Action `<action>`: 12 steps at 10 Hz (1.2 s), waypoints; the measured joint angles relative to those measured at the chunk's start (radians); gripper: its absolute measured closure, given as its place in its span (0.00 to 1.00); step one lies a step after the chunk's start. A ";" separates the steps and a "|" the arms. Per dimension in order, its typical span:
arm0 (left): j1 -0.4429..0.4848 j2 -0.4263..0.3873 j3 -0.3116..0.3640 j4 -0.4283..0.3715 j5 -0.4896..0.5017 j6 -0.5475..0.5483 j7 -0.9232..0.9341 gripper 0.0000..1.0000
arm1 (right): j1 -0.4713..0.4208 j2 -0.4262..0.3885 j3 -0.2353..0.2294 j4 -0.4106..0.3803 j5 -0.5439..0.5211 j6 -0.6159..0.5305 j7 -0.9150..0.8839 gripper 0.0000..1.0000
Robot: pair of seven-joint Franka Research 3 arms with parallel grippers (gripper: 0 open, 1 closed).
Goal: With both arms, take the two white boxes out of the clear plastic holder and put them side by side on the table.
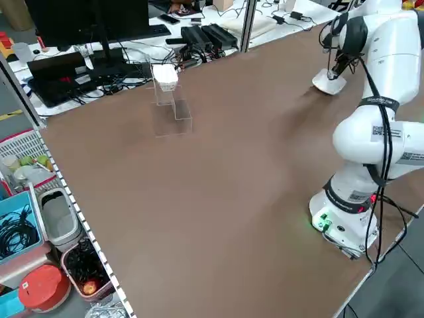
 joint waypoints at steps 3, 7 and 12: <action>0.030 -0.022 0.008 0.042 -0.053 0.000 -0.051 0.38 | 0.000 0.000 0.000 -0.001 0.000 0.000 0.000 0.00; 0.281 -0.188 0.019 0.039 -0.061 -0.291 0.055 0.03 | -0.001 0.000 0.003 -0.010 0.000 0.003 -0.001 0.00; 0.678 -0.383 0.016 -0.154 0.070 -0.442 0.613 0.07 | 0.036 0.003 0.020 -0.180 0.022 0.195 -0.001 0.00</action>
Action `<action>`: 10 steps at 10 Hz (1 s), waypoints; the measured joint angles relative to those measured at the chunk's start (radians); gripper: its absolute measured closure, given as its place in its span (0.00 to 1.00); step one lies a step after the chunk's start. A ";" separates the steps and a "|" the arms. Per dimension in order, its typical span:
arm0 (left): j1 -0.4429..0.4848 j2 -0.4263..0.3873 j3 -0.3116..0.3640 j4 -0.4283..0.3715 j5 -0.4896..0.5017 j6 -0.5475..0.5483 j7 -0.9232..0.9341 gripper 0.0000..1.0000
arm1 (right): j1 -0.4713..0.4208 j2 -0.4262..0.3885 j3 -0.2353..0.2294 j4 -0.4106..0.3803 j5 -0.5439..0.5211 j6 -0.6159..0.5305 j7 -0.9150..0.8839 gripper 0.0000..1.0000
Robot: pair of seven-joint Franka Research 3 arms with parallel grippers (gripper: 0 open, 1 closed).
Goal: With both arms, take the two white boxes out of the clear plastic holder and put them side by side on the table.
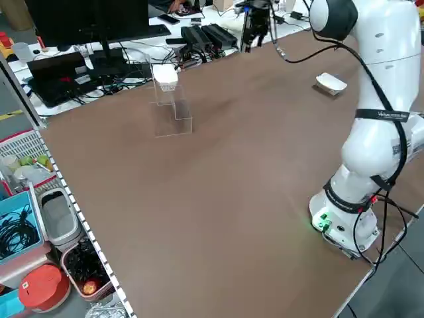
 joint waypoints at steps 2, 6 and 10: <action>0.094 -0.053 0.000 -0.092 0.146 0.000 0.154 0.08 | 0.035 0.000 0.002 -0.096 0.041 0.115 0.001 0.00; 0.262 -0.063 0.000 -0.123 0.355 0.017 0.422 0.14 | 0.104 -0.001 0.004 -0.280 0.114 0.305 0.041 0.00; 0.346 -0.030 0.003 -0.138 0.464 0.143 0.483 0.24 | 0.358 -0.005 0.012 -0.539 0.119 0.671 0.377 0.00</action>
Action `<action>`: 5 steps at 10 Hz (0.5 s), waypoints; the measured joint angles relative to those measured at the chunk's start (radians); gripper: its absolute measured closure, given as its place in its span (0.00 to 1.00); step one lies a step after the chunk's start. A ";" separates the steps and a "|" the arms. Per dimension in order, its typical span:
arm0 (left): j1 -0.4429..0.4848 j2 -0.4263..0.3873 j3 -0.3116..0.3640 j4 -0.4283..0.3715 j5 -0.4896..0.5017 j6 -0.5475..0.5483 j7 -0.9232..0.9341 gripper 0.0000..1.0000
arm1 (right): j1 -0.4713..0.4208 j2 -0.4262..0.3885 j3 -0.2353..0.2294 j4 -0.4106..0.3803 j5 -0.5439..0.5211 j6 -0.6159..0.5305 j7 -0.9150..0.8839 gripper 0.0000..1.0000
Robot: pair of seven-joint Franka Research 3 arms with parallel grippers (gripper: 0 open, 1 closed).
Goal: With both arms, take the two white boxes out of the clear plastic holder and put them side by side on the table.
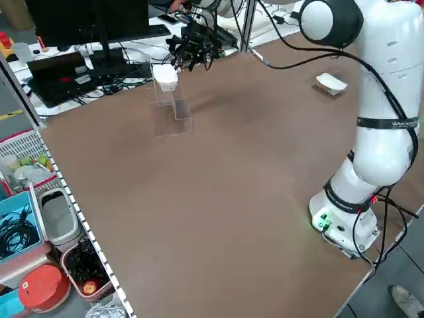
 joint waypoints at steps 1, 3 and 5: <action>0.010 0.021 0.000 -0.001 0.028 0.019 0.000 0.30 | 0.073 0.000 0.001 -0.042 0.000 0.081 0.102 0.00; 0.024 0.059 0.001 -0.001 0.068 0.057 0.000 0.45 | 0.160 0.005 0.001 -0.094 0.000 0.194 0.213 0.00; 0.024 0.064 -0.002 0.005 0.071 0.065 0.000 0.68 | 0.204 0.057 -0.001 -0.135 0.000 0.339 0.263 0.00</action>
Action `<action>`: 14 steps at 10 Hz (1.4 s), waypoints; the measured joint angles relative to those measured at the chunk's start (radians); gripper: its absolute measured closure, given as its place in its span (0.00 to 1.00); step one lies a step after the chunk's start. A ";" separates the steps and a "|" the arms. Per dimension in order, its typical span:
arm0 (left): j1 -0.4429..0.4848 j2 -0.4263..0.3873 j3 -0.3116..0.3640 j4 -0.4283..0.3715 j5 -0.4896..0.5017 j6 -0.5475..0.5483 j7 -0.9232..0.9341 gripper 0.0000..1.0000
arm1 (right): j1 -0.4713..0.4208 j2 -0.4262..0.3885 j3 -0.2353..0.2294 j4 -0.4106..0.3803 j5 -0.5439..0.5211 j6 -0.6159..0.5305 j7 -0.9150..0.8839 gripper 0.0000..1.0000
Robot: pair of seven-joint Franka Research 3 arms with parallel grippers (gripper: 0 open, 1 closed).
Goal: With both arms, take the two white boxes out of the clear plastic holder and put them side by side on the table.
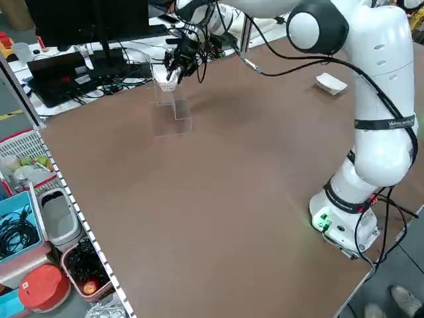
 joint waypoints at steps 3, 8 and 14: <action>-0.011 -0.005 -0.012 0.021 0.000 -0.003 -0.006 0.98 | 0.100 0.168 0.000 -0.020 0.000 0.235 0.087 0.00; -0.054 -0.073 -0.050 0.038 -0.231 -0.146 -0.043 0.98 | 0.162 0.324 0.000 -0.018 0.000 0.436 0.129 0.03; -0.089 -0.112 -0.309 0.008 -0.380 -0.298 -0.511 0.98 | 0.242 0.331 -0.010 -0.013 0.001 0.438 0.135 0.21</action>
